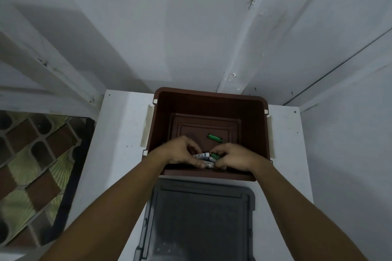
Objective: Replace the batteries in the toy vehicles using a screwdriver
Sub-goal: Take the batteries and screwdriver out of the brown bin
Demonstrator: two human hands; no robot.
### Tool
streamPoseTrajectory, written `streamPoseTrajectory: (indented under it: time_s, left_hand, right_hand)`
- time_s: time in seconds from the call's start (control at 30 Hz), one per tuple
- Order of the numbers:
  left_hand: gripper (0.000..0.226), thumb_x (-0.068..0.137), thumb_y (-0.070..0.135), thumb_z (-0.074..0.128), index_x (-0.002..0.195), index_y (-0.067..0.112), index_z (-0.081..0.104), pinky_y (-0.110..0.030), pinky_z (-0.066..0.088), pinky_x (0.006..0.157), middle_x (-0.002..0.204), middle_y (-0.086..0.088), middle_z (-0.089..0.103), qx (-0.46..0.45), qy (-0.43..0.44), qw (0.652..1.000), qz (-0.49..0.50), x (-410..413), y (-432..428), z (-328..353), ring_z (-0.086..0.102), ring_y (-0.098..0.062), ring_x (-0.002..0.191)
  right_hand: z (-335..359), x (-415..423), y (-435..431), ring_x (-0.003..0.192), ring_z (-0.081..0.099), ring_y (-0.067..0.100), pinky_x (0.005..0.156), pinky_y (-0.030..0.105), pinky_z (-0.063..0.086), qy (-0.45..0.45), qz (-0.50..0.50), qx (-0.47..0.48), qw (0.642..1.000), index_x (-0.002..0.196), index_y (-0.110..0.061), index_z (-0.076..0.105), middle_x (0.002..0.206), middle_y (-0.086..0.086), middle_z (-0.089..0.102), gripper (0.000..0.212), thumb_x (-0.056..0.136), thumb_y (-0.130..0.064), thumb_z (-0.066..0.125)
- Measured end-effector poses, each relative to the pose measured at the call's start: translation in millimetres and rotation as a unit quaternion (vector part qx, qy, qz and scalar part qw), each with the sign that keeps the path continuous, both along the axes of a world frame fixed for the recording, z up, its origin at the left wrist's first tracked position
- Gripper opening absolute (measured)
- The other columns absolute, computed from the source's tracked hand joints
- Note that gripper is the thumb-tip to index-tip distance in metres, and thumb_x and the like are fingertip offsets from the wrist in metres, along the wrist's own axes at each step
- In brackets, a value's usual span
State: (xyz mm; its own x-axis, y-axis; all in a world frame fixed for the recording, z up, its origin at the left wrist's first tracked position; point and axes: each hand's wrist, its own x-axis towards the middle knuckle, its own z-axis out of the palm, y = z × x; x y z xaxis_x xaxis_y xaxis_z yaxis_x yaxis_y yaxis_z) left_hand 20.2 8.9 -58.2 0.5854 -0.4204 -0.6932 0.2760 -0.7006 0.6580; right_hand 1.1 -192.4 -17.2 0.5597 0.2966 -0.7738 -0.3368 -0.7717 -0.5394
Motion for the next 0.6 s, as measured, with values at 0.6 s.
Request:
streamPoseTrajectory:
  time_s: [0.6]
  left_hand:
    - [0.045, 0.072, 0.040, 0.083, 0.107, 0.014, 0.071, -0.031, 0.046, 0.089, 0.100, -0.001, 0.071, 0.006, 0.046, 0.998, -0.048, 4.0, 0.1, -2.2, 0.062, -0.017, 0.098]
  right_hand:
    - [-5.7, 6.5, 2.9, 0.100, 0.061, 0.023, 0.091, 0.039, 0.046, 0.067, 0.020, 0.036, 0.997, 0.097, -0.024, 0.073, 0.102, 0.008, 0.068, 0.031, 0.068, -0.022, 0.061]
